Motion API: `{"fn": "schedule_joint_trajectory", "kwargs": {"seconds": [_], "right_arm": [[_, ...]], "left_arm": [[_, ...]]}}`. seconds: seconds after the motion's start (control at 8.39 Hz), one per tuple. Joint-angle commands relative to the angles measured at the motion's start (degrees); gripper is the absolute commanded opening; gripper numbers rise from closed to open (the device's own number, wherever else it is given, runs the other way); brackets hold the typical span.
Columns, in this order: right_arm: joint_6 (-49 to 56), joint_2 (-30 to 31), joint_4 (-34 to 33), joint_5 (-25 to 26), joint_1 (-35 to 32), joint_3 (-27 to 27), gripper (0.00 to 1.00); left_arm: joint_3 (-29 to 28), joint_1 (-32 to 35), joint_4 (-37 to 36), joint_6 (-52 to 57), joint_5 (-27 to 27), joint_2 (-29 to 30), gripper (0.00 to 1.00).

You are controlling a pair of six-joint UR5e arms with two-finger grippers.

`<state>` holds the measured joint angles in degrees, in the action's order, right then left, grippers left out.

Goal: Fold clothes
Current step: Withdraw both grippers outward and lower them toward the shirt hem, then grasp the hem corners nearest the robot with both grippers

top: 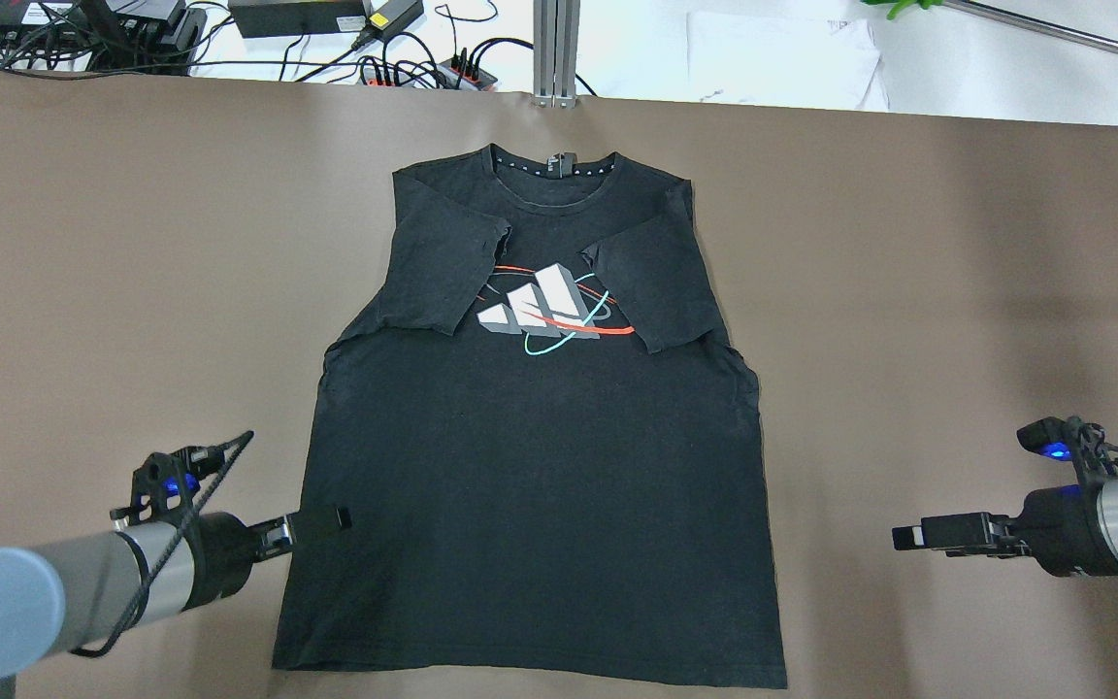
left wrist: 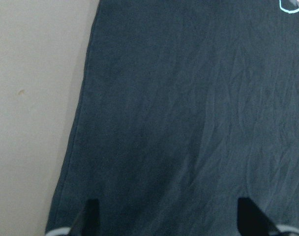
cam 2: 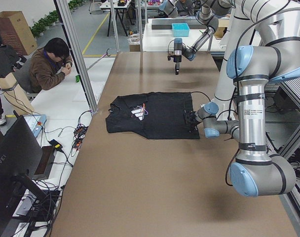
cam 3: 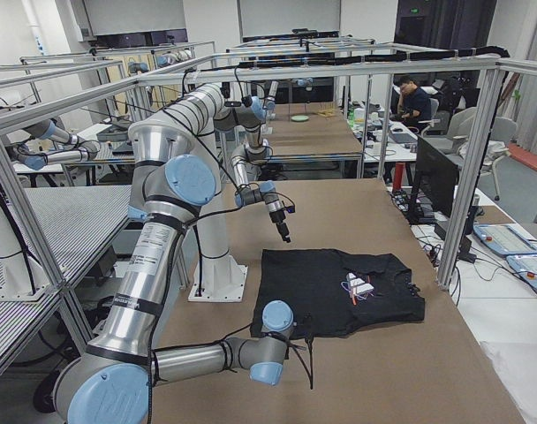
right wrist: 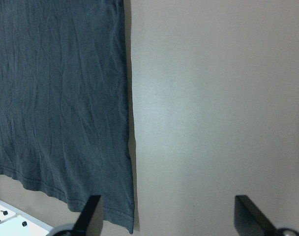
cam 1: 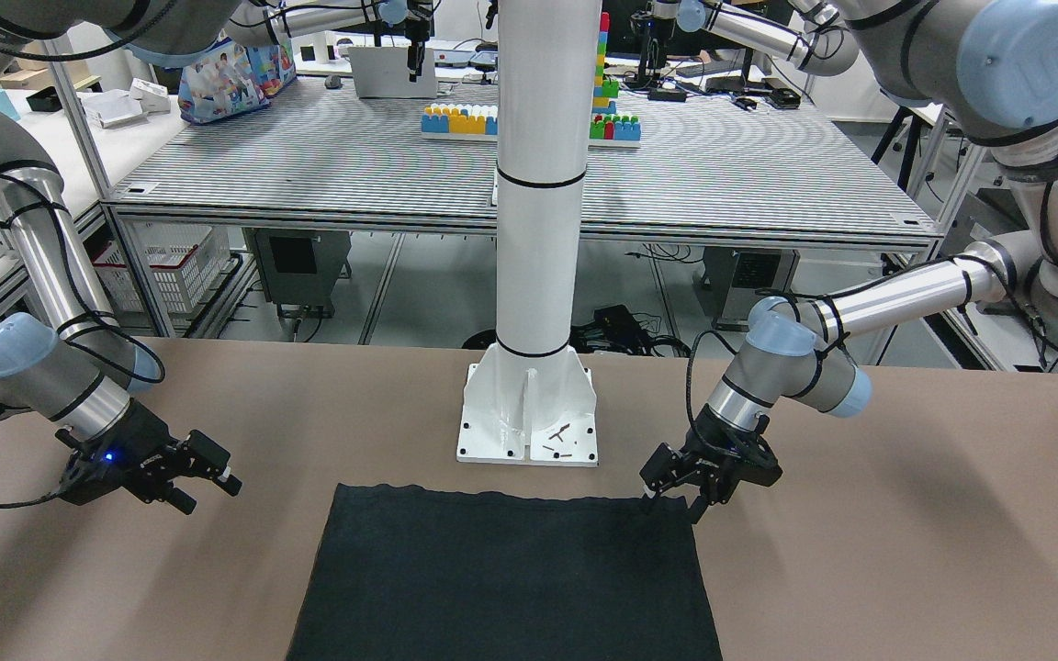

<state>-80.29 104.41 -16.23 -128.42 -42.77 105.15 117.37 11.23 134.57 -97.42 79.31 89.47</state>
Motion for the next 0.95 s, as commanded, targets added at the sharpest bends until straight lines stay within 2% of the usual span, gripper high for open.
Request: {"fn": "schedule_joint_trajectory", "kwargs": {"seconds": [0.0, 0.36, 0.48, 0.6, 0.83], "right_arm": [[-2.33, 0.36, 1.56, 2.37, 5.57, -1.0, 0.94], [-3.81, -0.6, 1.29, 15.52, 18.83, -0.92, 0.94], [-5.65, -1.48, 1.12, 18.35, 22.26, -1.0, 0.94], [-6.02, -2.71, 0.07, 20.64, 23.95, -0.92, 0.94], [-6.02, -5.95, -4.22, 21.28, 24.93, -0.56, 0.94]], "left_arm": [[0.67, -3.49, 0.52, 0.3, -1.88, -2.8, 1.0], [0.58, -3.5, 0.69, 2.06, -1.79, -3.95, 1.0], [0.24, -3.5, 1.04, 2.15, -1.79, -3.95, 1.0], [0.23, -3.5, 1.13, 2.15, -1.79, -4.04, 1.0], [-0.03, -3.5, 1.04, 2.23, -1.88, -4.3, 1.0]]}}
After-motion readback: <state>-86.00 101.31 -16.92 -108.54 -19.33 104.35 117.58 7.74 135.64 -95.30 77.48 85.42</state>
